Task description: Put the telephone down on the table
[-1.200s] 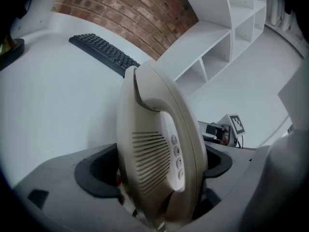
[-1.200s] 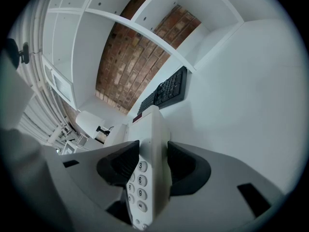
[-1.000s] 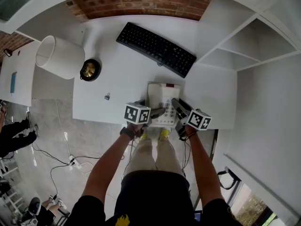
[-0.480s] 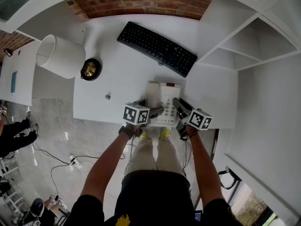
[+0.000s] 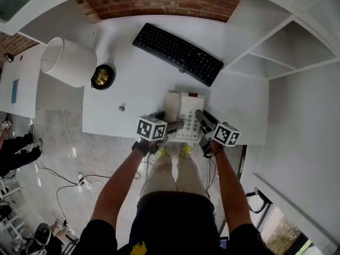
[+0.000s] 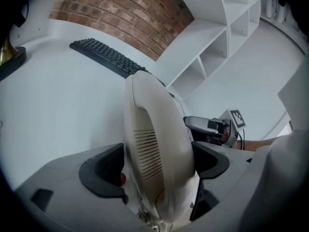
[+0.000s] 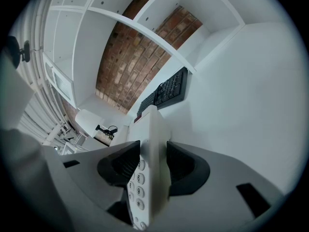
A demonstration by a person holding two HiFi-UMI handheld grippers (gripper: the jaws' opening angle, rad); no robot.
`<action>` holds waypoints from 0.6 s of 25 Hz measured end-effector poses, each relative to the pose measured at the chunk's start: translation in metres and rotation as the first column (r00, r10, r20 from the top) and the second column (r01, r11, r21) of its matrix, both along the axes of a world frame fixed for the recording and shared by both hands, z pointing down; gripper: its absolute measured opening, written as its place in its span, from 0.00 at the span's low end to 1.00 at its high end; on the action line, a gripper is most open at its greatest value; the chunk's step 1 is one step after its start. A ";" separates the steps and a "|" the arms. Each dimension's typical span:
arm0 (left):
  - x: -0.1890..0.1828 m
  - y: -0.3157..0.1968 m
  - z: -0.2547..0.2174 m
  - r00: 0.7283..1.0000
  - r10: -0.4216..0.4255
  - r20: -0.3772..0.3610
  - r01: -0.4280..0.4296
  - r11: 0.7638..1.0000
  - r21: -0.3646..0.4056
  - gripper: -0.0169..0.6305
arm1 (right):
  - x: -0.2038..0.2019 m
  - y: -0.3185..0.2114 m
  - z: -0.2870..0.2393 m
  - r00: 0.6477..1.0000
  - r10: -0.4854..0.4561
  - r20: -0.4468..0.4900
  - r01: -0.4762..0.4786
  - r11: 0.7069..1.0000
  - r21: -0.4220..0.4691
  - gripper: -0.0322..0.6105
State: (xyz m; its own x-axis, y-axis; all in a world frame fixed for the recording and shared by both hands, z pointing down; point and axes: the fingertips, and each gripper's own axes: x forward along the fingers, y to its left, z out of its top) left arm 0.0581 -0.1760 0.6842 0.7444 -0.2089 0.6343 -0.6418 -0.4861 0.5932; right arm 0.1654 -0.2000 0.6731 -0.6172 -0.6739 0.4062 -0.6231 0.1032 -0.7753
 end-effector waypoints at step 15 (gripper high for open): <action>-0.029 0.003 -0.017 0.986 -0.139 -0.090 0.135 0.990 -0.044 0.67 | 0.006 0.003 0.000 0.995 -0.061 -0.076 0.059 0.998 -0.031 0.32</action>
